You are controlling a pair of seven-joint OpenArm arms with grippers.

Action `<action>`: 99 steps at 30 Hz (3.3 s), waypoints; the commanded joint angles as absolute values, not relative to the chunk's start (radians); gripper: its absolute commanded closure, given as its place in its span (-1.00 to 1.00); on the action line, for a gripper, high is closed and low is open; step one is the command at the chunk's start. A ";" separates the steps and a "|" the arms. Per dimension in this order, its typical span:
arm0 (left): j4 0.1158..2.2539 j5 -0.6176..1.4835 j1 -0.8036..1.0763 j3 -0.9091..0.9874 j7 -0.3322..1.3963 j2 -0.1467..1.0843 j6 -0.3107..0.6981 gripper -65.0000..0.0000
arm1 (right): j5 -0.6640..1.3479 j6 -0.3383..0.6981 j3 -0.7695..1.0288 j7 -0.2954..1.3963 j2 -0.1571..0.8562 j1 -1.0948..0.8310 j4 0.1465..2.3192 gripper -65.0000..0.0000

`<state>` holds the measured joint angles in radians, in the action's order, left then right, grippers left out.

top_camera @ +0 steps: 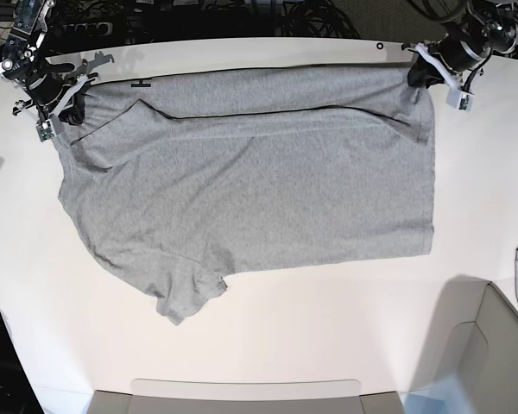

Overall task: Fold the T-shirt properly
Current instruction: 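Pull the folded shirt back toward the robot with both grippers, then reach both grippers down to the hem corners of the shirt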

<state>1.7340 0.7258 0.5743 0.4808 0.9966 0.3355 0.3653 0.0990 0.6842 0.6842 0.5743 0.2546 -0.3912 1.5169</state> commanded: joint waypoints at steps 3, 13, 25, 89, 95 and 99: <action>1.745 0.725 0.582 0.493 0.990 0.351 0.367 1.00 | -0.099 0.698 0.680 0.739 0.234 -0.415 1.494 1.00; 1.747 0.728 0.578 0.495 0.997 0.351 0.364 0.67 | -0.275 0.698 0.680 0.737 0.145 -0.326 1.497 1.00; 1.839 0.730 0.582 0.496 0.995 0.351 0.366 0.54 | -0.278 0.698 0.685 0.737 0.134 -0.308 1.500 1.00; 1.331 0.722 -0.260 -0.018 1.046 0.325 0.269 0.54 | -0.464 0.698 0.628 0.739 0.025 0.447 1.090 0.47; 1.317 0.676 -0.213 -0.082 1.056 0.352 0.269 0.60 | -0.464 0.698 0.622 0.745 0.070 0.371 1.095 0.47; 1.323 0.624 -0.134 -0.082 1.106 0.352 0.272 0.83 | -0.464 0.698 0.622 0.745 0.102 0.302 1.107 0.47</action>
